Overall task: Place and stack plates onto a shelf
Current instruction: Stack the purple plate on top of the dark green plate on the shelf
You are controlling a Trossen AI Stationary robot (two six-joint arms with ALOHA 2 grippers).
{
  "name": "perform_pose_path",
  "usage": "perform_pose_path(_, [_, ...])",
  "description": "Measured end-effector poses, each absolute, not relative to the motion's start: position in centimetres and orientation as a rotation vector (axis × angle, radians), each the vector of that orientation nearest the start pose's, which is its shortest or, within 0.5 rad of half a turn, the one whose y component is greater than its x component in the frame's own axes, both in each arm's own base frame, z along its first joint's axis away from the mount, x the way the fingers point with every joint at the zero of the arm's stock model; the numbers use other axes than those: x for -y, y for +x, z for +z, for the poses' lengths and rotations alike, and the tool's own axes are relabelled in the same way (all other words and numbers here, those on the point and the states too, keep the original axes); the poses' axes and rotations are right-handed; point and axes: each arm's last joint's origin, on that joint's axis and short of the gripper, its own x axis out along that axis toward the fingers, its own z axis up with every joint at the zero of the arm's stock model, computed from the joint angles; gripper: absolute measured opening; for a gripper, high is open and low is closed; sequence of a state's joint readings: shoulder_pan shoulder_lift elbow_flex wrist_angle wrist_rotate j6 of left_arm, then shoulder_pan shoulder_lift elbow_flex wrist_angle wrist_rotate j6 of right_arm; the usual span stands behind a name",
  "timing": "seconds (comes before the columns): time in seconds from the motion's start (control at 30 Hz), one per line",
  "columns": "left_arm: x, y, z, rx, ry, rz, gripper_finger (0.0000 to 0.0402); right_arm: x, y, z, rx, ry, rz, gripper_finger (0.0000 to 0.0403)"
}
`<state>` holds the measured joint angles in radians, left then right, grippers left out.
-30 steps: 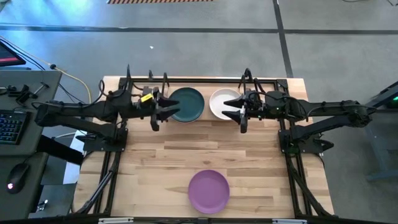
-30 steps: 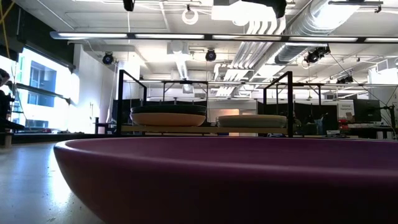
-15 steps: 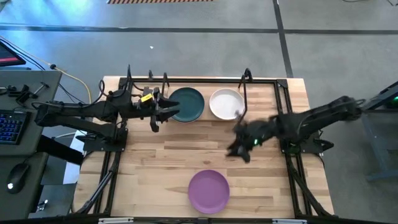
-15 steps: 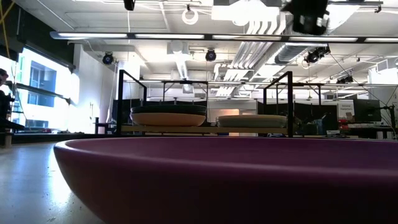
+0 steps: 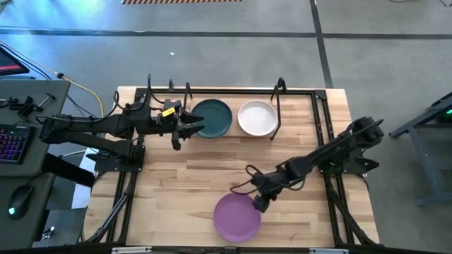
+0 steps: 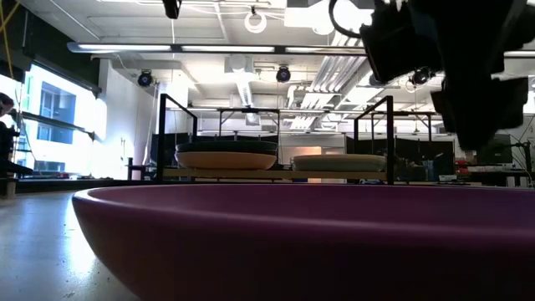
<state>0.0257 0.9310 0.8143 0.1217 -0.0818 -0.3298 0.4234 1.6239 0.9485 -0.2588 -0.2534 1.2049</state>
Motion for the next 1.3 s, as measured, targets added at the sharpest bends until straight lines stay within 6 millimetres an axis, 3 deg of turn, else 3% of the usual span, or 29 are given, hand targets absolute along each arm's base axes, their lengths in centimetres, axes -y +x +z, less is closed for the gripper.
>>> perform_pose_path(0.27, [-0.8, 20.9, 34.6, 0.018, -0.329, 0.106, 0.0170, -15.1, 29.3, 14.9, -1.247, 0.988, -0.139, 0.0204])
perform_pose_path(0.47, [-0.8, 20.9, 34.6, 0.018, -0.329, 0.106, 0.0170, -15.7, 29.6, 14.1, -1.206, 0.970, -0.157, 0.0196])
perform_pose_path(0.57, [-0.8, 20.9, 34.6, 0.018, -0.329, 0.106, 0.0170, -15.5, 29.5, 13.8, -1.196, 0.955, -0.210, 0.0154])
perform_pose_path(0.73, [-0.8, 20.8, 34.7, 0.021, -0.330, 0.106, 0.0170, -15.2, 29.2, 13.5, -1.210, 0.912, -0.263, 0.0021])
perform_pose_path(0.83, [-0.8, 20.5, 35.0, 0.041, -0.321, 0.116, 0.0170, -15.1, 29.2, 13.6, -1.231, 0.907, -0.231, 0.0017])
perform_pose_path(0.93, [-0.9, 19.9, 35.4, 0.064, -0.312, 0.142, 0.0170, -14.6, 29.1, 14.5, -1.255, 0.892, -0.159, 0.0004])
perform_pose_path(1.07, [-0.9, 18.9, 36.0, 0.094, -0.295, 0.173, 0.0170, -12.7, 28.4, 17.5, -1.227, 0.839, -0.102, 0.0002])
perform_pose_path(1.3, [-1.1, 17.5, 36.7, 0.134, -0.249, 0.251, 0.0170, -7.7, 24.5, 23.4, -1.187, 0.707, -0.123, 0.0001])
